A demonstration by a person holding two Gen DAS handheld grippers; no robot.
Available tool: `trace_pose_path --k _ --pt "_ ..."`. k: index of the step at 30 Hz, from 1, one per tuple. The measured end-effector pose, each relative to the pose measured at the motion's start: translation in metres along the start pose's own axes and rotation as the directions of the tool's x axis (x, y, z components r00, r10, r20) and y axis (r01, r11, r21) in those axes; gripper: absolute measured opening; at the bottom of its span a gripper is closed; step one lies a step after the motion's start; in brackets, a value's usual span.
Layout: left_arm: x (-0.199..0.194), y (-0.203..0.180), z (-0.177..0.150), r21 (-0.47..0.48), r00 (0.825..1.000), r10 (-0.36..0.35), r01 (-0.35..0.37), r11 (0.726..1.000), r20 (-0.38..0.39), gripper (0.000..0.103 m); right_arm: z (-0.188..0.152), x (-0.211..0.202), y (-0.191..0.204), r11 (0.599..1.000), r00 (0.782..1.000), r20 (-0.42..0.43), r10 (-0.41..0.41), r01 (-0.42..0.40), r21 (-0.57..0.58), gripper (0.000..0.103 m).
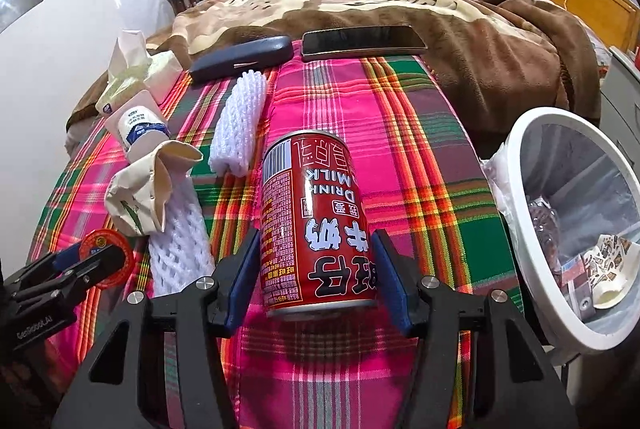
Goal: Collect trash
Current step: 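Grasp the clear plastic cup with the left tool while the right tool lifts the can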
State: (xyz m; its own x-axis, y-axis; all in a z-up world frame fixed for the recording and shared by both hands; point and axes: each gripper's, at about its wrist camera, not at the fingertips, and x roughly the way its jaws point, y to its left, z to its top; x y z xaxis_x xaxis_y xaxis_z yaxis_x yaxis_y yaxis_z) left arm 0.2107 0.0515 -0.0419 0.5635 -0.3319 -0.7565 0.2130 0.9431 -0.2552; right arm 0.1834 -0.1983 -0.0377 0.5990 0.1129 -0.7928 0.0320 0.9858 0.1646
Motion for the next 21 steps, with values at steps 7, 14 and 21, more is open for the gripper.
trace_pose_path --k 7,14,21 --pt "-0.002 -0.004 -0.001 0.014 1.000 0.003 -0.003 1.000 0.001 0.043 -0.002 -0.001 -0.002 1.000 1.000 0.007 0.012 -0.012 0.006 0.056" --pt "-0.008 -0.007 0.000 0.013 1.000 0.007 -0.008 1.000 0.024 0.042 -0.002 -0.002 -0.003 1.000 1.000 0.010 0.022 -0.022 0.009 0.056" --pt "-0.018 -0.014 0.001 0.021 0.999 0.017 -0.018 1.000 0.038 0.042 -0.003 -0.008 -0.005 0.999 0.999 0.027 0.037 -0.037 0.013 0.056"
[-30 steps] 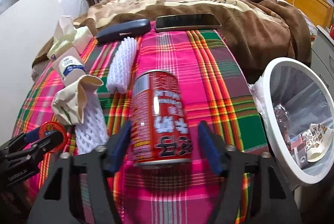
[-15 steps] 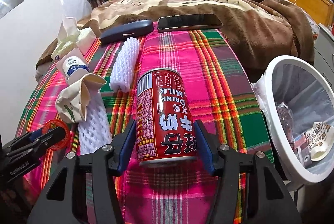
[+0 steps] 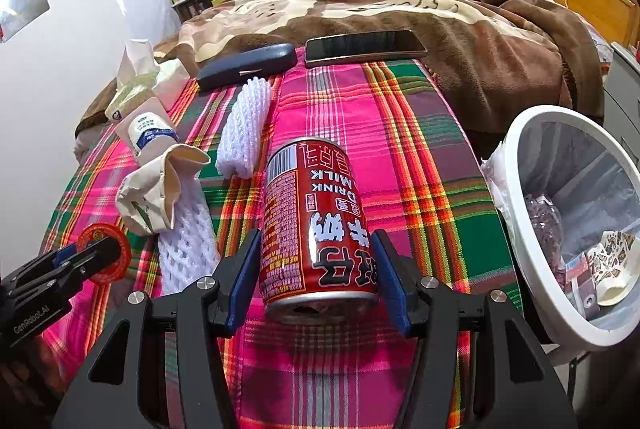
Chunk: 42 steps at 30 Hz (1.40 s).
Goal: Collect trash
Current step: 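Grasp the clear plastic cup with the left tool while the right tool lifts the can, then carry the red can and clear cup over the wastebasket with both tools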
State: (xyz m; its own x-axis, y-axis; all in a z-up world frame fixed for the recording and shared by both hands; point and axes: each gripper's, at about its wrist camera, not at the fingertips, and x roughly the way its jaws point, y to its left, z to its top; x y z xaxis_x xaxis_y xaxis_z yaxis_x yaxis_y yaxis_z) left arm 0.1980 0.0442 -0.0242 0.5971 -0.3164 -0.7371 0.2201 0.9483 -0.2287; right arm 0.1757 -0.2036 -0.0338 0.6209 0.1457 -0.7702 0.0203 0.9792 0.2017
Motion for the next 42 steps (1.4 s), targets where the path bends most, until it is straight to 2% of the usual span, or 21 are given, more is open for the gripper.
trace_pose_path --k 9,23,34,42 --pt "-0.014 -0.018 0.003 0.020 1.000 -0.011 0.010 1.000 0.026 0.042 -0.003 -0.011 -0.005 1.000 0.999 0.030 0.017 -0.017 -0.002 0.055" --pt "-0.025 -0.051 0.003 0.055 0.998 -0.035 0.032 0.998 0.051 0.042 -0.011 -0.040 -0.023 0.997 0.990 0.125 0.062 -0.066 0.026 0.054" --pt "-0.027 -0.096 0.005 0.118 0.995 -0.082 0.075 0.990 0.055 0.042 -0.012 -0.065 -0.049 0.997 0.981 0.190 0.042 -0.052 0.051 0.054" --pt "-0.023 -0.136 0.009 0.171 0.992 -0.118 0.108 0.979 0.052 0.042 -0.012 -0.082 -0.081 0.995 0.975 0.220 -0.007 -0.015 0.099 0.054"
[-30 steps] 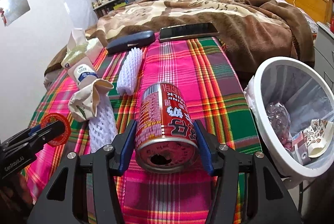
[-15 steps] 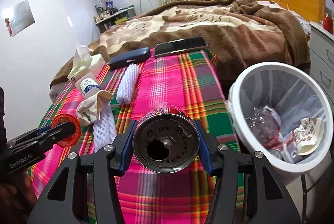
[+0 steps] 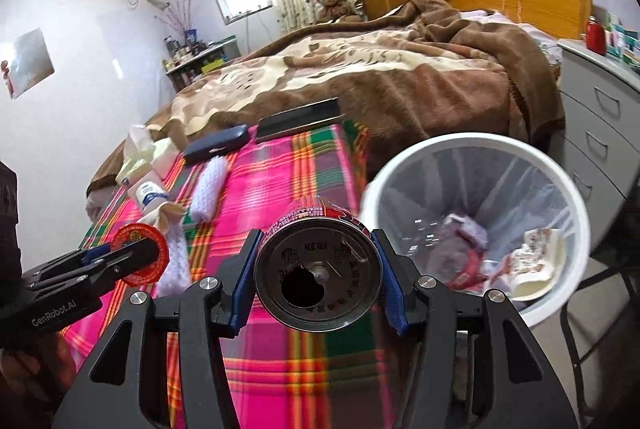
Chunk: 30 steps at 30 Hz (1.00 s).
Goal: Collect trash
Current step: 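Carry the red can and clear cup over the wastebasket with both tools, then open both tools to drop the can and cup into the wastebasket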
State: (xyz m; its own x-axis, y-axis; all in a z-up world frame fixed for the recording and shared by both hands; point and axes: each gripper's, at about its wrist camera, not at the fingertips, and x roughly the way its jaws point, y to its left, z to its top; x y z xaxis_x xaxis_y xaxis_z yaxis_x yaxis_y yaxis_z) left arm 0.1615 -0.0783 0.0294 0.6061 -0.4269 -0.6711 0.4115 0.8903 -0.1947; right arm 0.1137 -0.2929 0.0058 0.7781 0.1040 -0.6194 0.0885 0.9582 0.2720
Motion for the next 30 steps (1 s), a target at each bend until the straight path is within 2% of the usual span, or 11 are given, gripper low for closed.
trace_pose_path --k 9,13,22,30 --pt "0.016 -0.061 0.015 0.103 1.000 -0.026 0.026 0.994 0.004 0.042 0.009 -0.019 -0.044 0.996 0.997 0.034 -0.071 0.070 0.048 0.054" --pt "0.028 -0.089 0.021 0.131 0.998 -0.067 0.067 0.989 -0.008 0.042 0.012 -0.023 -0.063 0.992 0.993 0.035 -0.111 0.108 0.061 0.054" --pt "0.057 -0.143 0.025 0.200 0.991 -0.130 0.135 0.970 -0.040 0.042 0.015 -0.018 -0.102 0.980 0.985 -0.010 -0.174 0.174 0.092 0.054" --pt "0.090 -0.173 0.033 0.220 0.982 -0.163 0.179 0.959 -0.091 0.042 0.019 -0.007 -0.124 0.974 0.976 -0.066 -0.206 0.211 0.080 0.054"
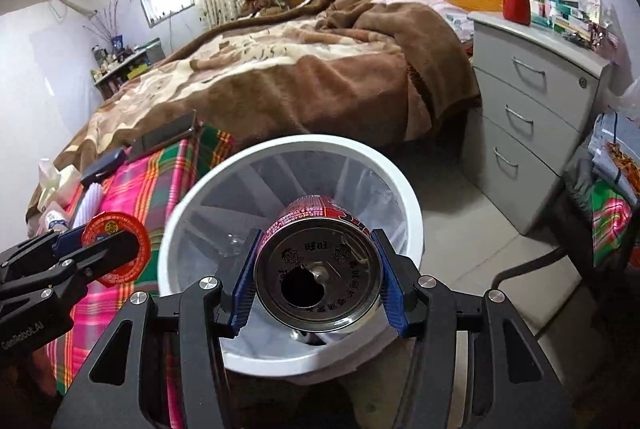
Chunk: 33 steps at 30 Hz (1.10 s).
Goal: Collect trash
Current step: 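Open both tools to drop the can and cup into the wastebasket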
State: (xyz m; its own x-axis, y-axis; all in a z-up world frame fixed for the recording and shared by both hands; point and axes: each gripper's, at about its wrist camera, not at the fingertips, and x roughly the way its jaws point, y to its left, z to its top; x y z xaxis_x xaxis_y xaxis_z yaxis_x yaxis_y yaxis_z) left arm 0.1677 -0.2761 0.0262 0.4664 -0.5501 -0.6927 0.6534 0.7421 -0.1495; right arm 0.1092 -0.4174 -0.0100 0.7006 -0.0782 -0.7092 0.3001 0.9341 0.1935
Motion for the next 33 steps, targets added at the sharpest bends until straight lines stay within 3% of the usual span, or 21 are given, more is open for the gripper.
trace_pose_path --k 6,10,14,33 --pt "0.024 -0.005 0.004 -0.002 1.000 -0.004 0.004 1.000 -0.028 0.043 0.001 0.015 -0.006 1.000 0.999 -0.051 -0.018 0.017 -0.019 0.054" --pt "0.031 -0.003 0.004 -0.011 1.000 0.004 -0.004 1.000 -0.031 0.062 -0.001 0.018 -0.009 0.999 0.997 -0.065 -0.033 0.030 -0.037 0.055" --pt "0.031 0.001 0.004 -0.026 0.999 0.009 -0.010 1.000 -0.030 0.065 0.000 0.011 -0.014 0.999 0.999 -0.031 -0.040 0.040 -0.012 0.066" --pt "-0.018 0.026 -0.017 -0.085 0.999 0.047 -0.046 0.995 0.015 0.066 -0.004 -0.013 0.006 1.000 0.999 0.035 0.008 -0.008 0.022 0.066"
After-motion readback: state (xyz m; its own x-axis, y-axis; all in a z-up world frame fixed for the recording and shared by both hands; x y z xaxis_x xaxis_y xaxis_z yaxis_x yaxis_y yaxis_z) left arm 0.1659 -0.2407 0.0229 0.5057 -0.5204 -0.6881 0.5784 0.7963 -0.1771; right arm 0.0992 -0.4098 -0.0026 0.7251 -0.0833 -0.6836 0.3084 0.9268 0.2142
